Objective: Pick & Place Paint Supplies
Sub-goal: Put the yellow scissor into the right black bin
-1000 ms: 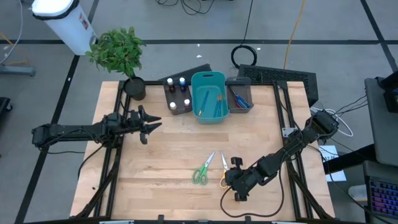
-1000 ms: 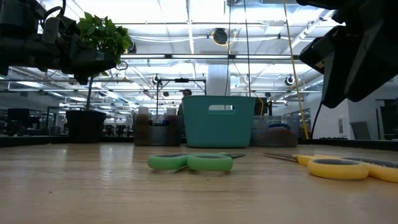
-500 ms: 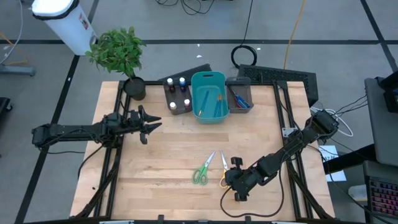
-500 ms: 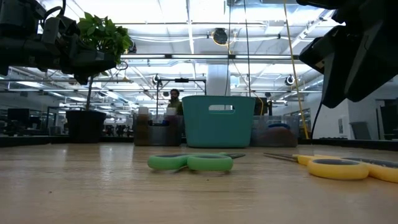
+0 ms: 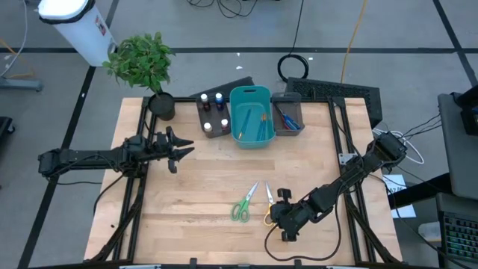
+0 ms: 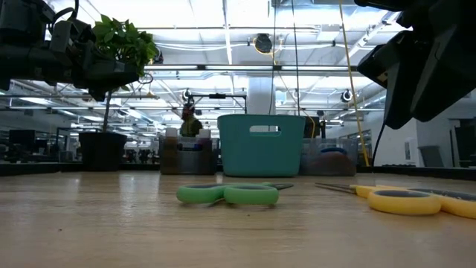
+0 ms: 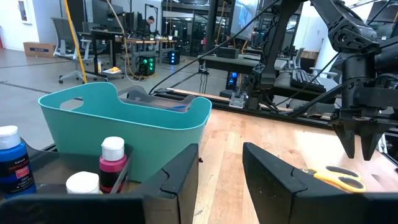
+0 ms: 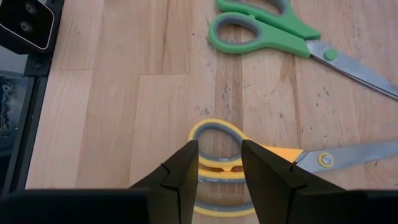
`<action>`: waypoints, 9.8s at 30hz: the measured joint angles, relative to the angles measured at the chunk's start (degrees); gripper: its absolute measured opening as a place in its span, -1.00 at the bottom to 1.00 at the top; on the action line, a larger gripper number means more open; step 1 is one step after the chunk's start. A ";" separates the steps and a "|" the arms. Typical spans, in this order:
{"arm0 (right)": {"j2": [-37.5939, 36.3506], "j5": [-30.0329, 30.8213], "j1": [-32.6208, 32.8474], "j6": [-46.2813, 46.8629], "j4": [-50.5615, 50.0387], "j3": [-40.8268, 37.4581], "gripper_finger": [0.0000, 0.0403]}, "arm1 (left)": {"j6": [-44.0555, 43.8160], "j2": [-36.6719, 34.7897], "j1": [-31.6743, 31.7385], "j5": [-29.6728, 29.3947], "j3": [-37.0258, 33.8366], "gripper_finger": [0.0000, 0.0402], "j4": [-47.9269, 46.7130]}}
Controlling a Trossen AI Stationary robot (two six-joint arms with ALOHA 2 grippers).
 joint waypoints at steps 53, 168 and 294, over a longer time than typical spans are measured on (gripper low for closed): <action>0.00 0.00 -0.02 0.42 0.36 -0.02 -0.43 | -0.02 0.00 0.00 0.00 0.00 -0.35 0.00; 5.18 7.12 -4.49 26.17 -18.89 -3.82 -0.34 | -0.06 0.00 0.00 0.00 0.02 -0.35 0.00; -23.84 -18.20 -74.44 -8.48 -42.83 1.39 -0.93 | -0.03 0.02 0.00 0.00 0.02 -0.35 0.17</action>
